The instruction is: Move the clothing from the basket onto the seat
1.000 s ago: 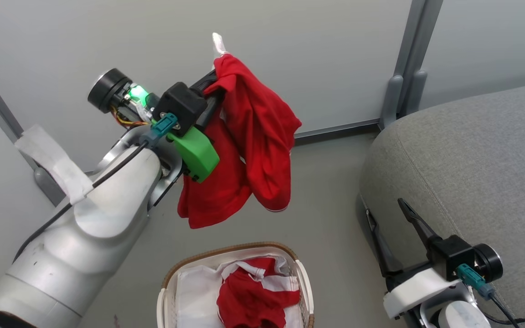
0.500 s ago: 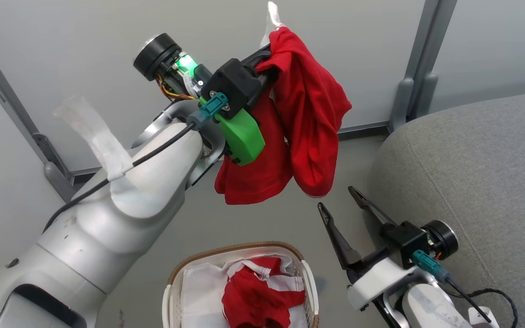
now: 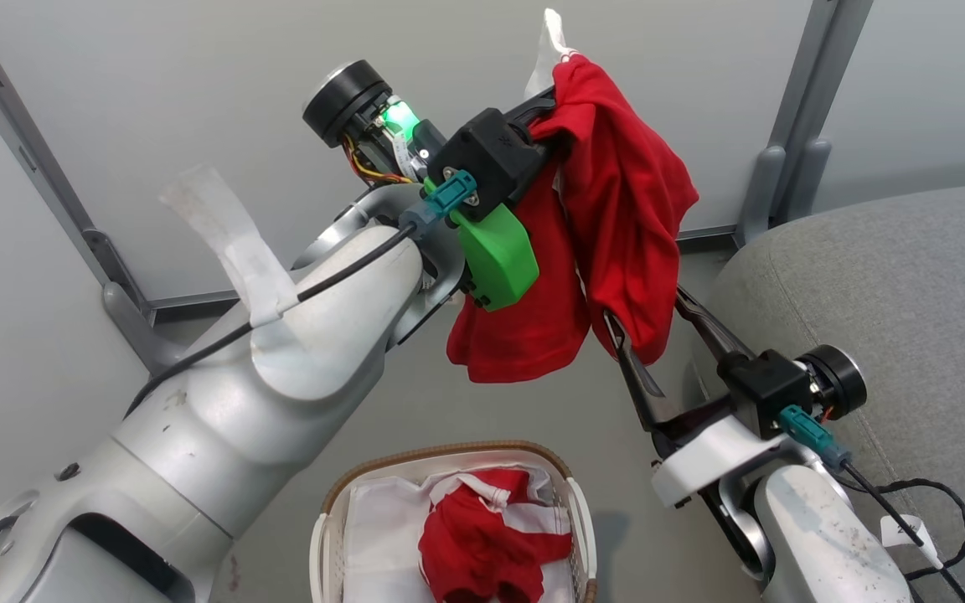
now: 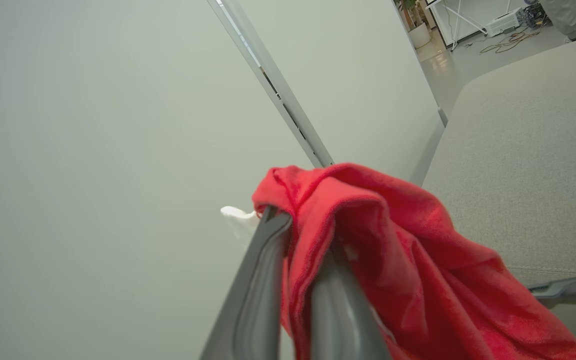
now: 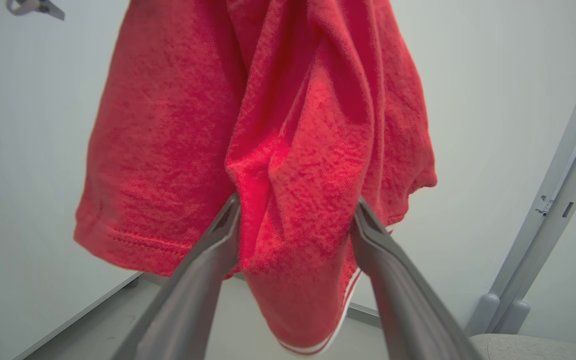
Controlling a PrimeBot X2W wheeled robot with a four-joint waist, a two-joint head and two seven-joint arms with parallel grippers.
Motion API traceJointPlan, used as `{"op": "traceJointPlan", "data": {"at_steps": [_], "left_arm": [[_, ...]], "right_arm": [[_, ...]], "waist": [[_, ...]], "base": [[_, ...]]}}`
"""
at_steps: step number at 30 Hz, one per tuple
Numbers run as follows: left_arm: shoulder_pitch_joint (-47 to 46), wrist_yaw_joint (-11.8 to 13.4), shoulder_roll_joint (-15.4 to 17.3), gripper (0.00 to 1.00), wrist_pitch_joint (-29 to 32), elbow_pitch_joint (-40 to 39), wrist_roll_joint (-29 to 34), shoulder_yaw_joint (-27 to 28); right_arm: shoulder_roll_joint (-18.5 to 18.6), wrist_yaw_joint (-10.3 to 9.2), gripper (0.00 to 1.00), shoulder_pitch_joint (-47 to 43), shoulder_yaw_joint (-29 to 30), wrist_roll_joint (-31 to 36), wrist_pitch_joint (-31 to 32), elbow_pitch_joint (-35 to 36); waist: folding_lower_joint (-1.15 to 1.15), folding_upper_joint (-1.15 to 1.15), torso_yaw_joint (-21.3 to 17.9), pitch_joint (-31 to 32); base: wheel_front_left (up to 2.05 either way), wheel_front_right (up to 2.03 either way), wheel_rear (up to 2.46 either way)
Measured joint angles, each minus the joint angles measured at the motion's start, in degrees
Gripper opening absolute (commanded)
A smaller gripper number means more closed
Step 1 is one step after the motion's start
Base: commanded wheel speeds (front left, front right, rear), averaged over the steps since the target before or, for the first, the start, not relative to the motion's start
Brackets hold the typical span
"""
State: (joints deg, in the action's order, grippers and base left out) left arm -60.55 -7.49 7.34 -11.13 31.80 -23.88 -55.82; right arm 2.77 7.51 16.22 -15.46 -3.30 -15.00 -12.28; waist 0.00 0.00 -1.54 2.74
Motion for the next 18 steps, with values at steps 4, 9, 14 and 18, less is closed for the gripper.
{"op": "traceJointPlan", "data": {"at_steps": [4,9,14,18], "left_arm": [[0.1,0.0,-0.4,0.00,0.0,-0.4,-1.0,-1.0],[1.8,0.0,-0.1,0.00,-0.1,-0.4,-1.7,-2.0],[3.8,0.2,0.5,0.00,-0.7,0.0,-2.8,-2.0],[5.7,0.6,1.0,0.00,-1.3,0.3,-3.8,-1.8]], "right_arm": [[0.0,0.00,1.00,1.6,1.0,0.1,0.0,-1.1],[0.0,0.00,0.41,3.7,0.8,0.8,0.0,-4.7],[0.0,0.00,0.00,4.9,1.7,1.4,0.0,-7.5],[0.0,0.00,0.00,4.9,2.2,1.6,0.0,-8.4]], "waist": [[0.00,0.00,0.4,0.1],[0.00,0.00,0.7,0.4],[0.00,0.00,0.8,0.5],[0.00,0.00,0.5,0.6]], "base": [[0.00,0.00,0.00],[0.00,0.00,0.00],[0.00,0.00,0.00],[0.00,0.00,0.00]]}}
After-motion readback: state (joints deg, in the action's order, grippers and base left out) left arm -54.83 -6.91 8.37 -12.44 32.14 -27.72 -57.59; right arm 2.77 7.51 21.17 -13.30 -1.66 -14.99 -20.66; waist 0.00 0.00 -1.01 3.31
